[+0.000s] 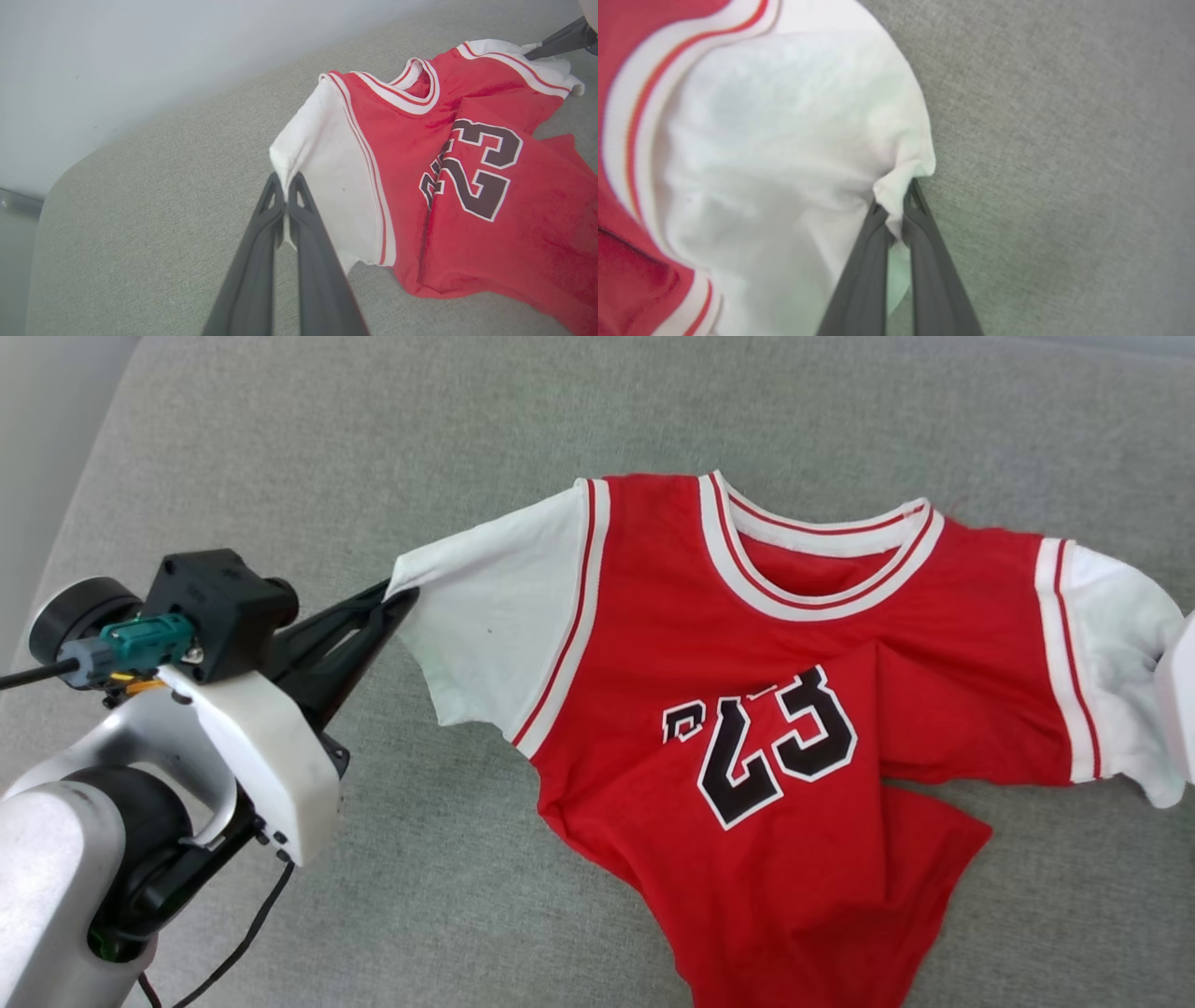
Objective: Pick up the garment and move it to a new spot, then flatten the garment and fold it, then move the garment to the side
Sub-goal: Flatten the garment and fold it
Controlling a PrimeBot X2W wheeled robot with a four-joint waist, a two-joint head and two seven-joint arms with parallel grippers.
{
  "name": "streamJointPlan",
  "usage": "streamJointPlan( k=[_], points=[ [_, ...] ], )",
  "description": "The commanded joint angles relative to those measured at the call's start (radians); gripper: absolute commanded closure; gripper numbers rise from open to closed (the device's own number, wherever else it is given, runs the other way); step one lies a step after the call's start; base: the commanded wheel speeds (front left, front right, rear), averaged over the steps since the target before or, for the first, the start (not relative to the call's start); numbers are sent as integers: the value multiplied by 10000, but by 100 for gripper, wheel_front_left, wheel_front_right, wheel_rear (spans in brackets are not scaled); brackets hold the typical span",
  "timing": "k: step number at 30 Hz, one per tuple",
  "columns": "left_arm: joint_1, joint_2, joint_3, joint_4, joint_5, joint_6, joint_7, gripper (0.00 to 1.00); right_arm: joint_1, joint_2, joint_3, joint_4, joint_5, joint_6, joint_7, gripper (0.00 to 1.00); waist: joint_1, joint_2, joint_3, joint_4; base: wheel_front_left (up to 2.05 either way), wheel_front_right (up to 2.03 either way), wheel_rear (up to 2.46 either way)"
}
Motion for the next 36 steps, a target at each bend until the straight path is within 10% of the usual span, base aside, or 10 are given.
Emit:
streamJointPlan(
  k=[1,16,36],
  points=[
    [96,16,34,35,35,40,-92,100,339,-120,55,246,40,-8,-14,100,0,0,-299,-104,0,0,0],
    [501,800,1430,3,197,743,-885,100,-797,-1507,-494,-1208,765,-9,-2278,100,0,0,-2705,-1103,0,0,0],
    [-1006,1604,3844,-1174,99,1686,-1401,100,-2419,-785,-1030,-3744,849,-9,-3433,100,0,0,-3298,-2346,0,0,0]
  ],
)
